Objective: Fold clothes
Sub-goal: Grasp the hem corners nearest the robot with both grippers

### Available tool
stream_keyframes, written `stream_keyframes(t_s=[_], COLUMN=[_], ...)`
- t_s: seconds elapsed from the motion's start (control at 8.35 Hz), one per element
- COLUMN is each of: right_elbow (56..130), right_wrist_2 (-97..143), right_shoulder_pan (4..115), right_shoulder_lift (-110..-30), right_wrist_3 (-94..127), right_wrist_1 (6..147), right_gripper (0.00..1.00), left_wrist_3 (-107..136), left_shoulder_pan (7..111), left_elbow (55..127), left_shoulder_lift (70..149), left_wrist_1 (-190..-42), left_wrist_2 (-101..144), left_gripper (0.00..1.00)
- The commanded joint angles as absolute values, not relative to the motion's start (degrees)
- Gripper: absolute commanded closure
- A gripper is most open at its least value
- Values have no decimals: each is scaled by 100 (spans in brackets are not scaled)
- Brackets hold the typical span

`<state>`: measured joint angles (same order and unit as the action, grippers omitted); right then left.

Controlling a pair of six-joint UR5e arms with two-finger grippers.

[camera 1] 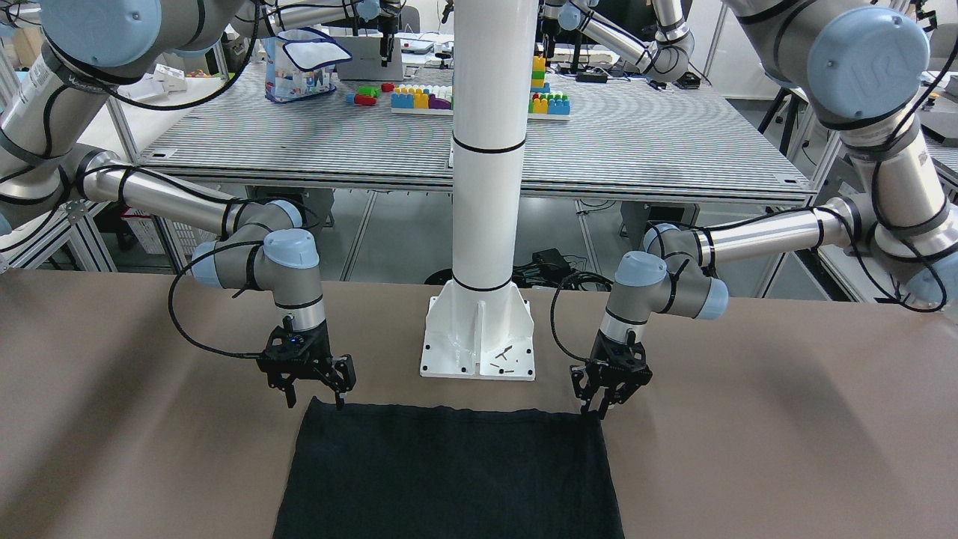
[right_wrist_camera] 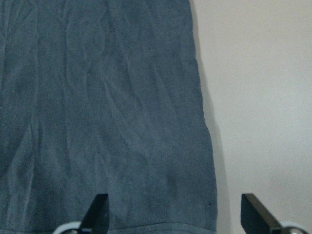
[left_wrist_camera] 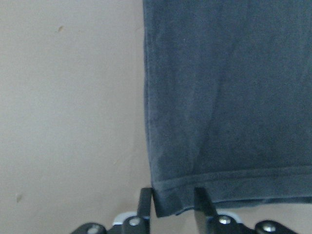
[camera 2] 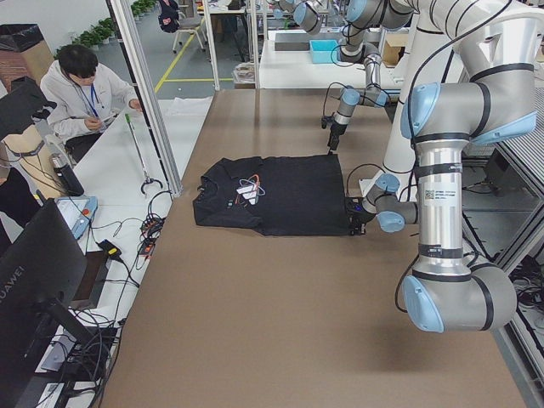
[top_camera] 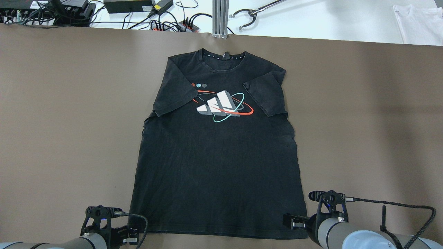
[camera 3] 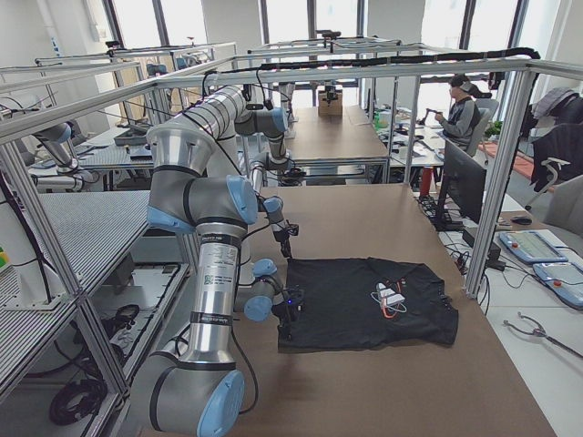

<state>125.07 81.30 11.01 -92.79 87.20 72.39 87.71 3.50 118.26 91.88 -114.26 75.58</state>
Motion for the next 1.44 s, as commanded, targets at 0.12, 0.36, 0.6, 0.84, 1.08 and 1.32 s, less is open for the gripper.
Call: stream_keyframes(t_s=[0.12,0.36,0.6,0.84,1.08,1.32], right_elbow=[12516,12507,12507,12463,12445,12358], right_wrist_2=[8156,8130,8112,8104,8034,8016], right_shoulder_pan=[1099,1064,889,757,625,537], right_shoulder_lift=[-9246,-9246,-9264,-9334,-9527,-9527], right_wrist_3=[8719,8727,8728,8745,8754,8754], right_wrist_1=[7233,7233,7233,7242,7242,7242], right_gripper=[5,5,7,22,43,49], left_wrist_3=[8771,8771,8771,8771,8771,8771], left_shoulder_pan=[316,325,316,325,325,316], left_elbow=[11804,11804,11821,11821,11821,11830], left_shoulder_lift=[9202,9211,9237,9264,9272,9272], left_wrist_1=[-11426,-11426,-11426,-11426,-11426,-11426], left_wrist_2=[7532,7523,7532,7532,7532,7532], left_gripper=[100,100,100,100,100,100])
